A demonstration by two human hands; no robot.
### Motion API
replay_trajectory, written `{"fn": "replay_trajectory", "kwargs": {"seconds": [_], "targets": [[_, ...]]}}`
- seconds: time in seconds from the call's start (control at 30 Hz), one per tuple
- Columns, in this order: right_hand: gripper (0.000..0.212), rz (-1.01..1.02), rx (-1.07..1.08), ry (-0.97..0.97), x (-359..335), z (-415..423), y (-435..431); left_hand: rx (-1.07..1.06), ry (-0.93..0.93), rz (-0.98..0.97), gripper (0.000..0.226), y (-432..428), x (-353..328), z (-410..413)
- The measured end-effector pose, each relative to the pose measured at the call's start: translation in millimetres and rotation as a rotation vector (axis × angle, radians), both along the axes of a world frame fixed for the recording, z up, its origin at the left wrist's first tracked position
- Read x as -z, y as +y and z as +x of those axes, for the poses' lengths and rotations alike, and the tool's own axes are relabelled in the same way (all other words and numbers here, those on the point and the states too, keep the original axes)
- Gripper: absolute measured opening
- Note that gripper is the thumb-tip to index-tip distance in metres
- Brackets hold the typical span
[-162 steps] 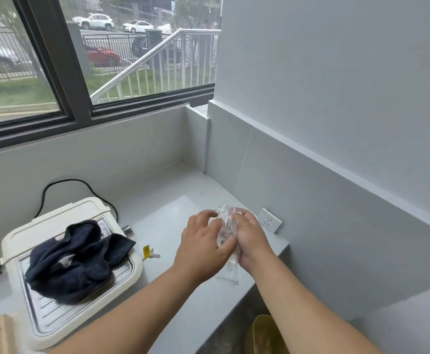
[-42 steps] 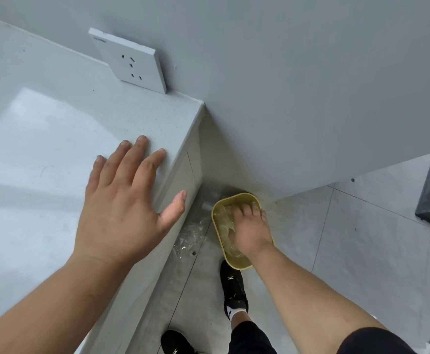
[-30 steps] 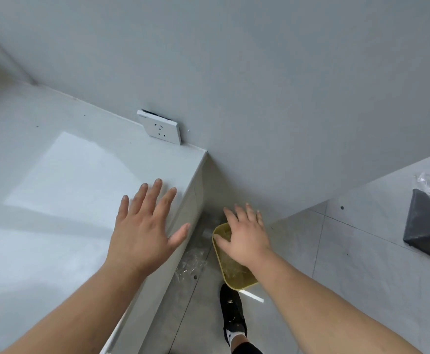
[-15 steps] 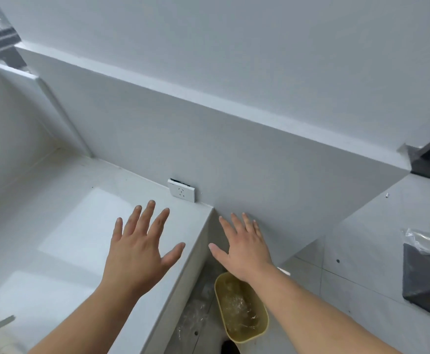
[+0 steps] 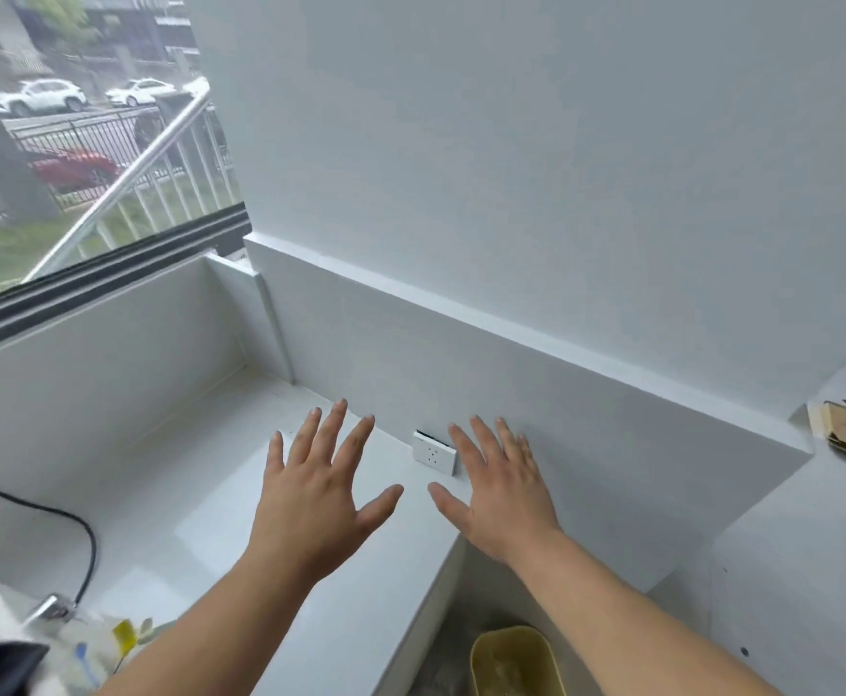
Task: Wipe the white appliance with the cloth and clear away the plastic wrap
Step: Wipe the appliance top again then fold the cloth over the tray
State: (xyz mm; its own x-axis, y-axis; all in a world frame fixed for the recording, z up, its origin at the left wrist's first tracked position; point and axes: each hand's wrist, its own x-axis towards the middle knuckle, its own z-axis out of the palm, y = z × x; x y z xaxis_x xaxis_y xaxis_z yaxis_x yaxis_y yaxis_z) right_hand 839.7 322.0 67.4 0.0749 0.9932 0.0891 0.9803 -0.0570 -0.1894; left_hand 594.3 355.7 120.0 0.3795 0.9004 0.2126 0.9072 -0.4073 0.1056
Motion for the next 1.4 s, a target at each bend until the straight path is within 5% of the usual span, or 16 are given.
{"fn": "replay_trajectory", "kwargs": {"seconds": [0.6,1.4], "targets": [[0.088,0.207,-0.191,-0.037,-126,-75,36,-0.117,-0.039,0.184,0.088,-4,-102,-72],[0.09,0.341,-0.517,0.003,-179,-241,42,-0.369,-0.009,0.259,0.09,-67,-146,-222]]}}
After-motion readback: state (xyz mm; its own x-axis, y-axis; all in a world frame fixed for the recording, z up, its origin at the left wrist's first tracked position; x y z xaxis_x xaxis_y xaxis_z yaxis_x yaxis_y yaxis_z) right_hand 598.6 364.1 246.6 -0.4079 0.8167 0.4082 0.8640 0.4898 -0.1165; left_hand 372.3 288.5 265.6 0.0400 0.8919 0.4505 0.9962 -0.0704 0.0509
